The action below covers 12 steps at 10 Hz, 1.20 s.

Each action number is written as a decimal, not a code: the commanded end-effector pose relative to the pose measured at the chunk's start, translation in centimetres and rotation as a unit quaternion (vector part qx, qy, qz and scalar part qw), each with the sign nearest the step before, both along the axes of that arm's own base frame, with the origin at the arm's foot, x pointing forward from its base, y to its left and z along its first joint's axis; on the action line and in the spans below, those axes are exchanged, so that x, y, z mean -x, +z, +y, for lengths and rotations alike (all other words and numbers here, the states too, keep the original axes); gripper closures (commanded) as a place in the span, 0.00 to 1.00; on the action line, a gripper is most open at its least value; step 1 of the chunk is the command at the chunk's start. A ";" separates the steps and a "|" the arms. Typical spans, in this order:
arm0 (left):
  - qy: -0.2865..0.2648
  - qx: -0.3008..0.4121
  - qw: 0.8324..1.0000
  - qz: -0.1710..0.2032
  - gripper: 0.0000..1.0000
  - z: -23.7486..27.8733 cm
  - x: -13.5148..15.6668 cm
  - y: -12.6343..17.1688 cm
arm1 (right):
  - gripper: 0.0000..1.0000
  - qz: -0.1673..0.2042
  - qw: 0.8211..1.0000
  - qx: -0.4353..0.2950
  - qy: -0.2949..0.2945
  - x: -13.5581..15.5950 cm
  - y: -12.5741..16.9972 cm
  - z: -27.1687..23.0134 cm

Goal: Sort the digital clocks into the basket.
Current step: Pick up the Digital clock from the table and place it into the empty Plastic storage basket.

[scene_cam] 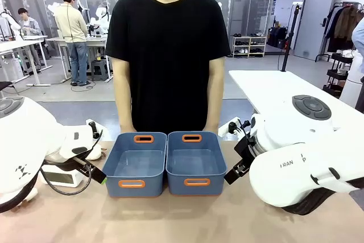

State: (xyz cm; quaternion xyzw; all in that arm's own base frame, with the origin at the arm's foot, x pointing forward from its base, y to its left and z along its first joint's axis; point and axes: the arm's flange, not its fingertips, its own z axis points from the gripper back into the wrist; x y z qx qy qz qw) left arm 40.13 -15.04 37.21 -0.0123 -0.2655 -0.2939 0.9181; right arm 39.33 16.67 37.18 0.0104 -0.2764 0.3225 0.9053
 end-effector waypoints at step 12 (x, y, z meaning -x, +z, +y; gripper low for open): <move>-0.112 0.370 0.909 0.154 0.00 15.1 0.2 10.2 | 0.00 0.143 0.915 -0.358 0.122 -0.2 9.8 -13.1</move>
